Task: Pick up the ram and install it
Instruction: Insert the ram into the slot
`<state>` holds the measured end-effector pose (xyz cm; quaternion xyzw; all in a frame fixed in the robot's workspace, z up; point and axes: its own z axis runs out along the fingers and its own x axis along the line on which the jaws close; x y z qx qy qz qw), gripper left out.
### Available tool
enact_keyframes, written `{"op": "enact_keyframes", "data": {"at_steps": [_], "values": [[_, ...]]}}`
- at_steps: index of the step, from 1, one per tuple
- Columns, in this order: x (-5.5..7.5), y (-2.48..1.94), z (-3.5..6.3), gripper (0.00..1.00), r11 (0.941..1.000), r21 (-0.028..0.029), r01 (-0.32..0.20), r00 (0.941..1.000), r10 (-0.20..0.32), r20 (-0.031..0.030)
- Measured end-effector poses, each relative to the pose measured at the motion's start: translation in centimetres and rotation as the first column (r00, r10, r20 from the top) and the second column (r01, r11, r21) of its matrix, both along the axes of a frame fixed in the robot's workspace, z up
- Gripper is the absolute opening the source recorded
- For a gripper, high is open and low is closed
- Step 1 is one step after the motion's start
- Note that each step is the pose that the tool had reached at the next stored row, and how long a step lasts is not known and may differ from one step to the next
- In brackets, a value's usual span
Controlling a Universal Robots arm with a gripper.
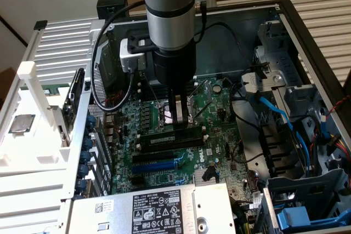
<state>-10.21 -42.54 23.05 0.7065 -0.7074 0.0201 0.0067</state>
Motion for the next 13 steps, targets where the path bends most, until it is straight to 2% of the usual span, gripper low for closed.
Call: {"op": "enact_keyframes", "data": {"at_steps": [13], "values": [[-0.01, -0.13, -0.03, 0.12, 1.0000, -0.0001, 0.000, 1.0000, 0.000, 0.0000]]}}
